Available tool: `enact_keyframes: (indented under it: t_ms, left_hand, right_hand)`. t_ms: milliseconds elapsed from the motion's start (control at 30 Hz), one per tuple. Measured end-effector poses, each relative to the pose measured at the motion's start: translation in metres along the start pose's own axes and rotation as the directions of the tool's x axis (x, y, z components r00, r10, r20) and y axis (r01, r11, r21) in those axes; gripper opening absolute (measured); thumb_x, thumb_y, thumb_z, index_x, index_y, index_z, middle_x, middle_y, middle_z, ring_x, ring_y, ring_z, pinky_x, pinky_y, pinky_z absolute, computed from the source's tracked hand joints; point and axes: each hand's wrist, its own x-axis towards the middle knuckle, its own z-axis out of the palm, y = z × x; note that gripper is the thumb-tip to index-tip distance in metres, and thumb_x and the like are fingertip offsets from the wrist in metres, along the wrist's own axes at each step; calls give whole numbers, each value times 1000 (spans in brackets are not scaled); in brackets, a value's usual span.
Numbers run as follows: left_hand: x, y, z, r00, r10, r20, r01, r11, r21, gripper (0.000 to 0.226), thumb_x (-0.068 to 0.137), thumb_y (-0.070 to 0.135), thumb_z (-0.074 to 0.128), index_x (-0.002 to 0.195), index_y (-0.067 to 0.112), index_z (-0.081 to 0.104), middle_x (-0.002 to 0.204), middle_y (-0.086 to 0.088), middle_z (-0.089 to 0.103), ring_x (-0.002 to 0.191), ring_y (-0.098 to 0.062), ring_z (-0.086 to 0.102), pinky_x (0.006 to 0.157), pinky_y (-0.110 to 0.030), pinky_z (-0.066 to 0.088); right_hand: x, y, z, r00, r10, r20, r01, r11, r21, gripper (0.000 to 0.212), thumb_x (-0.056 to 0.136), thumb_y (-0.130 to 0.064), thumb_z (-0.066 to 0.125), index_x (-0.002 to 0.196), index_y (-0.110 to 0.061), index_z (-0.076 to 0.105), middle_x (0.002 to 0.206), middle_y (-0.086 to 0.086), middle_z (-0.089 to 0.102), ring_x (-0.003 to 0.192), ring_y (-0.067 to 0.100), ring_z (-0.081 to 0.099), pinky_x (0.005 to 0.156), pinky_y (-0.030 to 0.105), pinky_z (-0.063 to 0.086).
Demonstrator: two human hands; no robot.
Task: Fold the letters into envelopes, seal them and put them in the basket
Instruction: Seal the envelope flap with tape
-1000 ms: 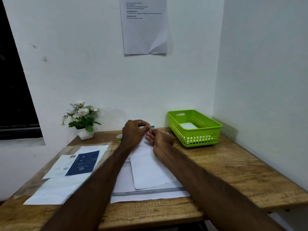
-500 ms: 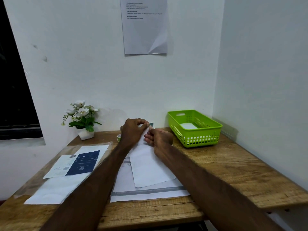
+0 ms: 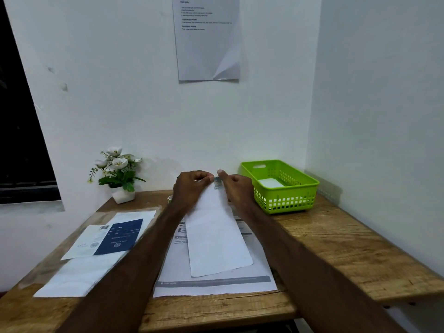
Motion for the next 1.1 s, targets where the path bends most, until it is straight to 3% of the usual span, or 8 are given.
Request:
enact_keyframes:
  t_ms: [133, 400, 600, 700, 767, 867, 1000, 1100]
  left_hand:
    - [-2, 5, -2, 1000, 19, -1, -19, 999, -40, 10, 89, 36, 74, 84, 29, 80, 85, 15, 77, 88, -5, 72, 83, -32, 56]
    - [-1, 7, -4, 1000, 29, -9, -30, 997, -71, 8, 90, 24, 75, 90, 20, 81, 87, 10, 77, 77, 5, 68, 71, -13, 51]
    - [-4, 10, -7, 995, 5, -98, -17, 992, -124, 24, 90, 28, 76, 111, 18, 76, 98, 9, 75, 91, -4, 68, 85, -20, 52]
    - [3, 3, -11, 963, -218, -157, 190, 966, -174, 48, 86, 44, 76, 126, 19, 66, 108, 7, 68, 101, -14, 65, 96, -30, 52]
    - [5, -7, -12, 920, -389, -44, 354, 875, -330, 49, 81, 50, 79, 112, 13, 71, 108, 0, 72, 98, -22, 69, 93, -39, 57]
    - [0, -13, -11, 911, -409, 62, 395, 815, -424, 32, 84, 39, 78, 86, 8, 73, 87, -9, 72, 80, -25, 66, 76, -37, 52]
    - [-2, -7, -9, 927, -373, 41, 346, 808, -477, 27, 88, 32, 75, 88, 5, 73, 81, -9, 70, 74, -24, 62, 71, -36, 51]
    - [-3, -7, -8, 929, -369, 38, 333, 783, -525, 30, 83, 33, 77, 90, 4, 74, 86, -14, 72, 77, -27, 64, 80, -50, 58]
  right_hand:
    - [1, 6, -4, 970, -95, 225, 65, 988, 141, 48, 79, -57, 72, 63, -12, 65, 59, -7, 51, 60, 13, 45, 59, 34, 38]
    - [0, 9, -11, 921, -75, 382, -42, 956, 291, 16, 88, -26, 78, 80, -12, 74, 72, 0, 69, 64, 11, 60, 59, 24, 49]
    - [1, 8, -14, 935, -63, 350, -69, 934, 352, 13, 90, -17, 76, 83, -6, 74, 62, -4, 67, 54, 7, 56, 53, 20, 47]
    - [3, 7, -14, 950, -43, 309, -71, 935, 347, 13, 89, -18, 77, 81, -8, 74, 59, -6, 63, 52, 8, 51, 51, 20, 43]
    - [5, 8, -14, 957, -37, 286, -67, 936, 345, 16, 89, -19, 76, 79, -6, 73, 57, -5, 59, 49, 8, 46, 49, 20, 39]
    - [8, 12, -14, 959, -62, 275, -39, 936, 349, 28, 90, -20, 76, 82, 6, 69, 64, 6, 51, 54, 14, 39, 50, 22, 31]
    - [8, 11, -15, 941, -59, 333, -71, 928, 365, 19, 91, -15, 74, 94, 4, 73, 78, 10, 64, 71, 21, 55, 63, 32, 47]
    - [10, 9, -18, 905, -56, 422, -112, 925, 363, 15, 93, -3, 68, 106, -5, 74, 90, 10, 73, 74, 18, 67, 65, 27, 58]
